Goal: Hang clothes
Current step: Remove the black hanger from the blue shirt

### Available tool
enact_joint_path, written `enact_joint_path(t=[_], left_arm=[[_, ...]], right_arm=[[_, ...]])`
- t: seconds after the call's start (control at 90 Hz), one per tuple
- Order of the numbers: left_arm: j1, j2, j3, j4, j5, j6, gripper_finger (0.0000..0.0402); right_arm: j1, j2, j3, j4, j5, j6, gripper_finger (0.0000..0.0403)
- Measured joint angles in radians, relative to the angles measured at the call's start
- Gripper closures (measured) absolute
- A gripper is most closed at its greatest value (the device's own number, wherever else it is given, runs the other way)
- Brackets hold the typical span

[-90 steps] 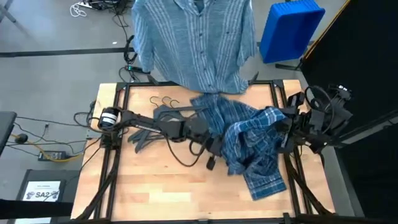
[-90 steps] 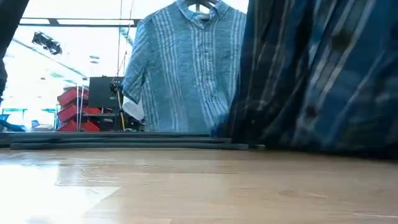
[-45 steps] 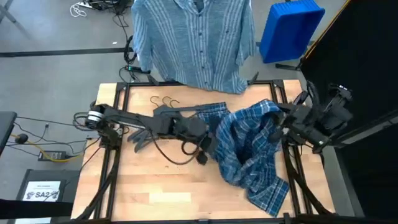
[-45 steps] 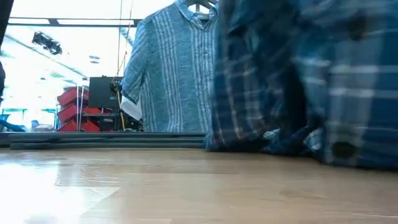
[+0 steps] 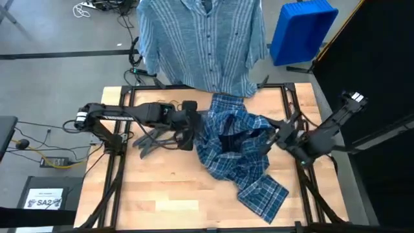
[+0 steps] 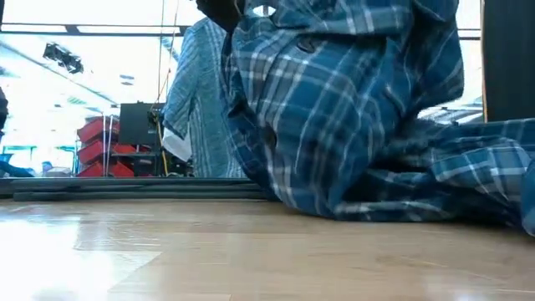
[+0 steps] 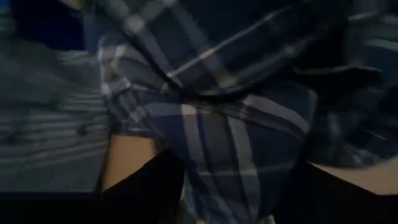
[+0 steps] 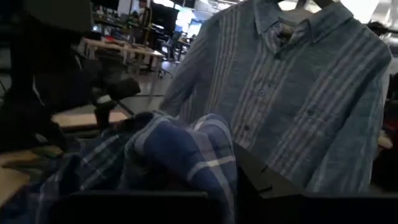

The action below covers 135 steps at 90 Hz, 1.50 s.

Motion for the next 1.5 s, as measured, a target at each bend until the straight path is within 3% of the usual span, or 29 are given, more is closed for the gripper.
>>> enact_joint_path(t=[0.167,0.322,0.433,0.533,0.756,0.867,1.033,1.233,1.367,1.5], left_arm=[[0.023,0.0,0.0,-0.009,-0.03,-0.002,0.0227],[0.041,0.004,-0.013,-0.002,-0.029,-0.025,0.0227],[0.041,0.005,-0.046,0.049,0.01,-0.03,0.0227],[0.041,0.006,-0.062,0.082,0.044,-0.03,0.0227],[0.041,0.006,-0.089,0.147,0.044,-0.022,0.0227],[0.041,0.005,-0.089,0.149,0.044,-0.001,0.0227],[0.062,0.002,-0.085,0.112,0.044,0.016,0.0227],[0.109,-0.011,-0.018,-0.114,-0.08,0.033,0.0227],[0.142,-0.072,-0.014,-0.141,-0.085,0.069,0.0227],[0.201,-0.184,-0.013,-0.148,-0.113,0.115,0.0227]], right_arm=[[0.013,0.025,-0.047,0.0,-0.051,0.055,0.0403],[-0.038,0.054,-0.126,-0.007,-0.339,0.2,0.0403],[-0.121,0.076,-0.185,-0.09,-0.527,0.433,0.0403],[-0.203,0.094,-0.225,-0.31,-0.625,0.721,0.0403],[-0.326,0.097,-0.242,-0.999,-0.653,1.467,0.0403],[-0.367,0.097,-0.242,-1.184,-0.752,1.676,0.0401],[-0.383,0.097,-0.242,-1.158,-0.907,1.63,0.0358],[-0.378,0.097,-0.196,-1.127,-1.131,1.548,0.0247],[-0.377,0.096,-0.123,-1.176,-1.143,1.497,0.0174],[-0.417,0.096,-0.036,-1.286,-1.106,1.512,0.0127]])
